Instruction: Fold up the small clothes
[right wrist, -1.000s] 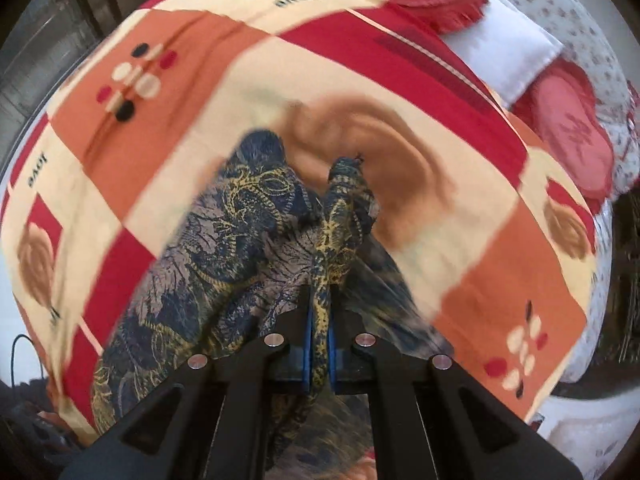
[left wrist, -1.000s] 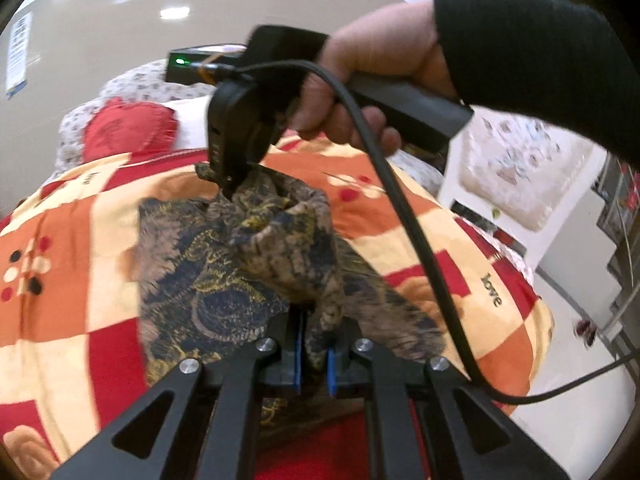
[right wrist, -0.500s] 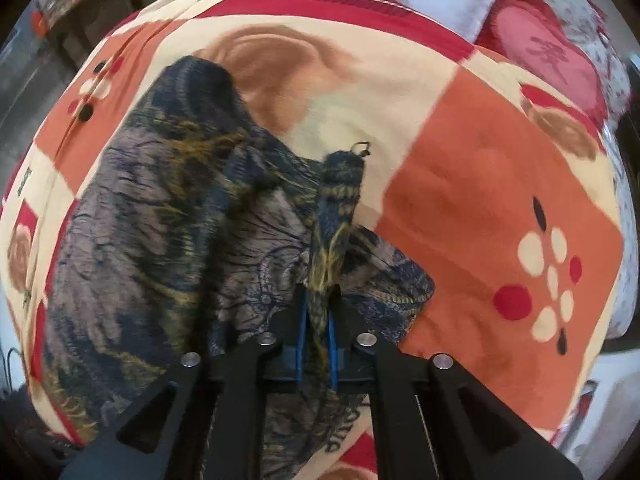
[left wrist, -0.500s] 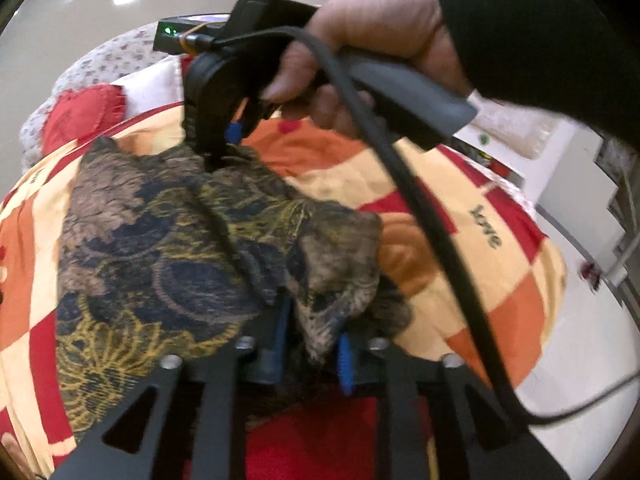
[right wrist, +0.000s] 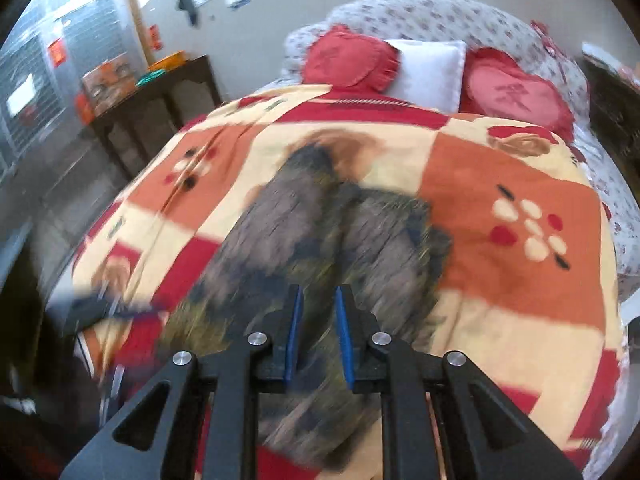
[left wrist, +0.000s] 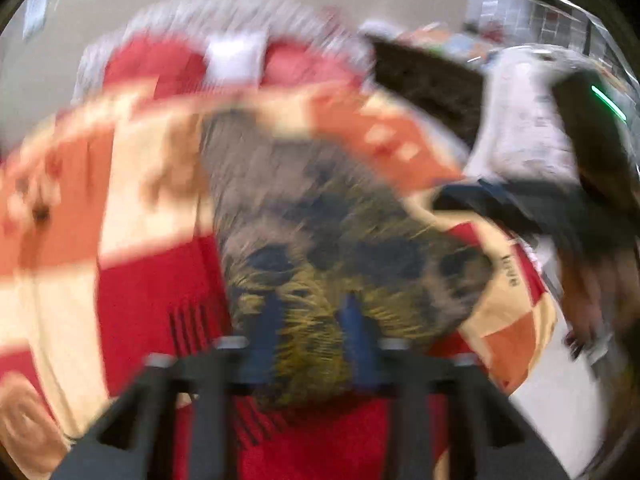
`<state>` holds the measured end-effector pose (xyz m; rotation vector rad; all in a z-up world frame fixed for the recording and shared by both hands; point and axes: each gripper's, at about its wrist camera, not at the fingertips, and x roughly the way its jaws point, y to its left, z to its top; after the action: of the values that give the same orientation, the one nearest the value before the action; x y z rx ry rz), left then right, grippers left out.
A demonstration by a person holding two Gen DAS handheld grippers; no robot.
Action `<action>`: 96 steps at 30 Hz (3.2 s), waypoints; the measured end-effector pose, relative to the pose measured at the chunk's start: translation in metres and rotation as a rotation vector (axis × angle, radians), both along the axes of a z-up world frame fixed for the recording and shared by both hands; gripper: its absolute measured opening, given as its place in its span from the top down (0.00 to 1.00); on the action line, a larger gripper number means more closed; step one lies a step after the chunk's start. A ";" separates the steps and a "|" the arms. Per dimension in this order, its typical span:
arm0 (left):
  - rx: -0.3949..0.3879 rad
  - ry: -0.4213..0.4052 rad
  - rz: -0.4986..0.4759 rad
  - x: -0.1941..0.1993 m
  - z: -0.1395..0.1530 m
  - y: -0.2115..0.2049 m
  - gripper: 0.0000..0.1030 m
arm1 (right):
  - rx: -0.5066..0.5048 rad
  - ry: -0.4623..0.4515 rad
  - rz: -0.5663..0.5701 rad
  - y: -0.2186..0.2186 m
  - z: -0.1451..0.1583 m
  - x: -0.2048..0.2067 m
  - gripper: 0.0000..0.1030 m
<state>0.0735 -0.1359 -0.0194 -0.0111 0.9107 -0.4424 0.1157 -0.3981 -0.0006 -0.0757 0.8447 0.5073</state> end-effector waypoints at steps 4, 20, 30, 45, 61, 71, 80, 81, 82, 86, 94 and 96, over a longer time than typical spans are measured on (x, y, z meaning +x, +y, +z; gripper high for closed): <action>-0.040 0.024 0.020 -0.002 -0.024 0.003 0.84 | -0.032 0.115 -0.127 -0.004 -0.073 -0.012 0.82; -0.155 0.092 0.187 0.189 0.037 -0.026 0.75 | 0.123 0.002 -0.499 -0.018 -0.001 0.042 0.71; -0.068 0.005 0.252 0.209 -0.031 -0.035 0.74 | -0.008 0.015 -0.528 0.024 -0.071 0.117 0.67; -0.059 0.016 0.207 0.208 0.039 0.026 0.16 | 0.041 -0.008 -0.518 0.017 -0.073 0.110 0.61; -0.492 0.351 -0.032 0.155 -0.035 0.031 0.13 | 0.258 -0.045 -0.493 -0.089 -0.037 -0.013 0.61; -0.457 0.340 0.064 0.154 -0.038 0.051 0.80 | 0.609 0.137 -0.519 -0.119 -0.088 0.037 0.54; -0.327 0.333 0.058 0.156 -0.037 0.048 0.65 | 0.774 0.219 -0.456 -0.107 -0.114 0.071 0.38; -0.328 0.331 0.065 0.156 -0.037 0.047 0.62 | 0.793 0.242 -0.459 -0.108 -0.120 0.075 0.38; -0.329 0.332 0.070 0.156 -0.037 0.045 0.56 | 0.836 0.279 -0.461 -0.109 -0.128 0.081 0.38; -0.306 0.305 0.052 0.153 -0.034 0.028 0.29 | 1.018 0.361 -0.419 -0.115 -0.143 0.096 0.33; -0.237 0.267 0.025 0.152 -0.025 0.018 0.24 | 0.695 0.286 -0.145 -0.081 -0.104 0.106 0.39; -0.269 0.252 0.071 0.155 -0.023 0.031 0.24 | 0.560 0.257 -0.138 -0.068 -0.104 0.103 0.54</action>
<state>0.2288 -0.1050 -0.0429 -0.3501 1.0881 -0.5016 0.2187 -0.4664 -0.1049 0.5689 0.9220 0.6145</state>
